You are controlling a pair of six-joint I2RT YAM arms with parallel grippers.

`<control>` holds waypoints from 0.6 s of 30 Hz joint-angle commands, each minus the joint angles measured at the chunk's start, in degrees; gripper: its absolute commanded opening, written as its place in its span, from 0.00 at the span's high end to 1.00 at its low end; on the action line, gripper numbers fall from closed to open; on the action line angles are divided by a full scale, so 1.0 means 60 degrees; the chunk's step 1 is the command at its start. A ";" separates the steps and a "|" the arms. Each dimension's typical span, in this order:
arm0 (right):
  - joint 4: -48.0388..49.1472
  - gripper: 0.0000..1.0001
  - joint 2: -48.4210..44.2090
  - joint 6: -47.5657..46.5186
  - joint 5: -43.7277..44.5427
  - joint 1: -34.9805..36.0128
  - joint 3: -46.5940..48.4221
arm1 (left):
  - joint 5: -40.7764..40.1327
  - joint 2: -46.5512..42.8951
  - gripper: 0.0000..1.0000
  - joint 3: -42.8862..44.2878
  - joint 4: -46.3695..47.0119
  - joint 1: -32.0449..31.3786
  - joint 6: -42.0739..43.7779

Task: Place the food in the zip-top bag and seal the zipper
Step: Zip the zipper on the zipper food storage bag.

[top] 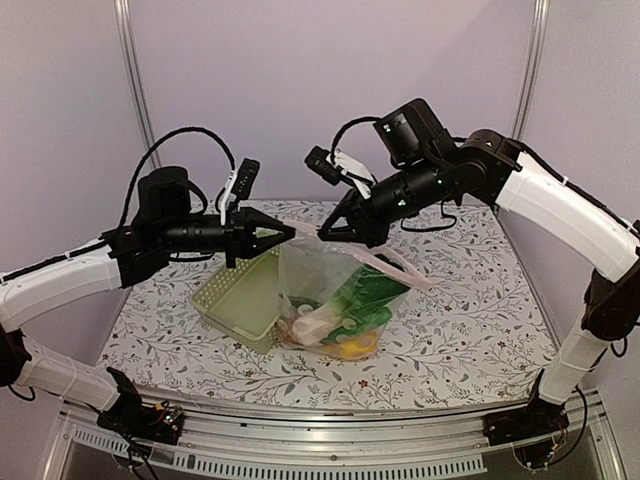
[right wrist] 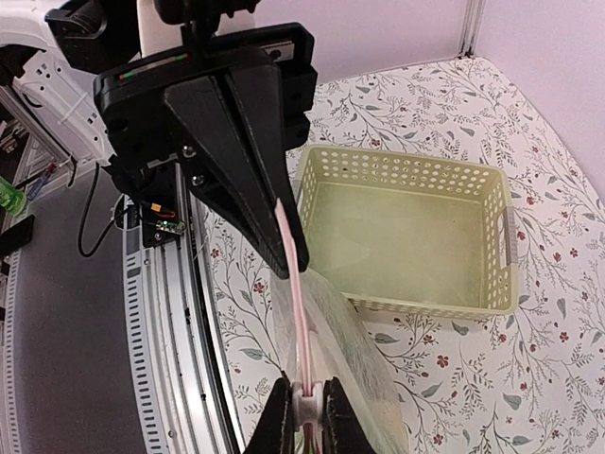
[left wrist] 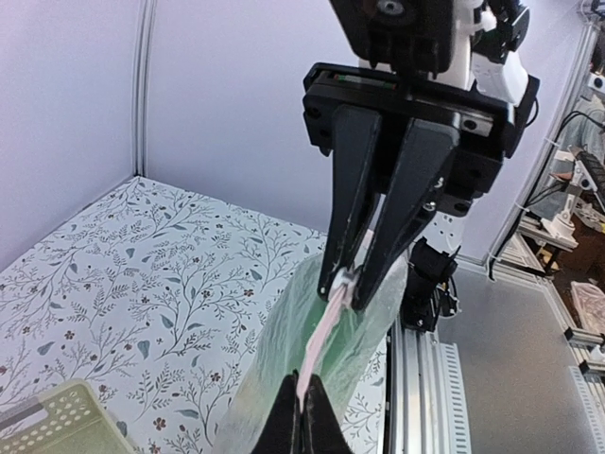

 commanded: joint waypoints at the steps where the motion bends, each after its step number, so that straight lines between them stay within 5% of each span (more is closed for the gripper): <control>1: -0.1377 0.97 -0.0815 0.0292 0.0420 -0.0284 -0.0537 | -0.0345 -0.0669 1.00 -0.0282 0.0075 0.0736 0.0013; 18: -0.1838 0.97 -0.2814 0.0878 0.1094 -0.0796 -0.3449 | -0.0413 -0.1238 1.00 -0.1089 0.0103 0.1690 0.0045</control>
